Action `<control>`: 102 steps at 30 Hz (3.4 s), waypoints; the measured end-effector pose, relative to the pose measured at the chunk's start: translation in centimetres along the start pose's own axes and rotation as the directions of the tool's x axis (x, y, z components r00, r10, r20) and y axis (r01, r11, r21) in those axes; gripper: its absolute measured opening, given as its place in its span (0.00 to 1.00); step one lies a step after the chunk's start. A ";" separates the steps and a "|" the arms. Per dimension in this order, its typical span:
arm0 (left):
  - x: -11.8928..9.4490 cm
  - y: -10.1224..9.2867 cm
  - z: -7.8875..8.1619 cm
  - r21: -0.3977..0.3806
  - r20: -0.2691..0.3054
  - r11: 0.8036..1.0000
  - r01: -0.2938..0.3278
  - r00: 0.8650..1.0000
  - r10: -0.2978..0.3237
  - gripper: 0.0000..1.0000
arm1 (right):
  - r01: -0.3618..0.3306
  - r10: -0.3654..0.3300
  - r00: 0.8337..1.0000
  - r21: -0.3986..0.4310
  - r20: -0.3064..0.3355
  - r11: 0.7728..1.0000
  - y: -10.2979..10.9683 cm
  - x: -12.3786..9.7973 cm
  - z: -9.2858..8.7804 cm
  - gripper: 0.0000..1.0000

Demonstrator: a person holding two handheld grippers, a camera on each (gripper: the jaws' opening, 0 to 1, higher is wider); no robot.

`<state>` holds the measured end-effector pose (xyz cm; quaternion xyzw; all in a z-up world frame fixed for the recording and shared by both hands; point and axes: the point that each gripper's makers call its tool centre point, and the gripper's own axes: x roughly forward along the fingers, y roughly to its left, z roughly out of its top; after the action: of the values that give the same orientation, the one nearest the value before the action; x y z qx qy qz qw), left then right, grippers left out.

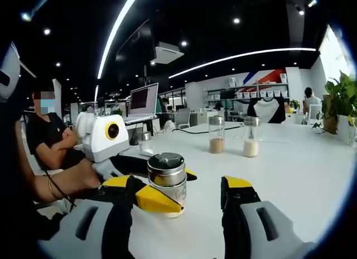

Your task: Rotate the seasoning bottle until the label or dispensing opening points toward the visible target arrow and the bottle remains upright within the marked orientation range

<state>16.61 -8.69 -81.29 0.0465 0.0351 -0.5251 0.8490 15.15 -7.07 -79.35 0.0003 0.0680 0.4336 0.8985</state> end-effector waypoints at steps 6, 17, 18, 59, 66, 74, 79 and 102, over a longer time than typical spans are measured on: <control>0.2 -0.6 0.1 0.001 0.006 1.000 0.022 1.000 -0.022 0.37 | -0.028 0.028 1.000 -0.010 0.011 1.000 0.6 0.6 0.4 0.56; 0.3 -1.6 0.5 -0.009 0.028 0.997 0.077 0.997 -0.076 0.37 | -0.066 0.066 0.997 -0.008 0.049 0.998 1.5 0.8 1.1 0.38; 0.3 -1.6 0.5 -0.009 0.028 0.997 0.078 0.997 -0.077 0.37 | -0.067 0.067 0.997 -0.012 0.049 0.998 1.6 0.8 1.1 0.38; 0.5 -0.5 2.0 -0.018 0.036 1.000 -0.022 0.999 0.022 0.38 | 0.079 -0.074 0.985 -0.029 0.154 0.996 -0.1 1.5 3.0 0.30; 0.2 0.5 1.1 0.056 -0.039 0.987 -0.152 0.987 0.154 0.41 | 0.147 -0.141 0.976 -0.024 0.164 0.989 -0.8 1.6 3.1 0.30; -0.3 1.5 0.7 0.070 -0.062 0.963 -0.259 0.963 0.264 0.43 | 0.191 -0.181 0.968 -0.043 0.175 0.981 -0.5 2.3 3.3 0.30; -0.6 2.1 -0.1 0.081 -0.067 0.935 -0.344 0.934 0.350 0.43 | 0.195 -0.187 0.964 -0.027 0.188 0.980 -0.1 2.6 3.6 0.30; -2.2 3.2 -1.0 0.091 -0.054 0.784 -0.615 0.783 0.620 0.48 | 0.218 -0.217 0.954 0.015 0.207 0.976 1.1 3.9 4.2 0.30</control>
<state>18.42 -5.19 -81.91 0.1054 0.0344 -0.2169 0.9699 17.18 -3.11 -75.61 0.0344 -0.0280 0.3300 0.9429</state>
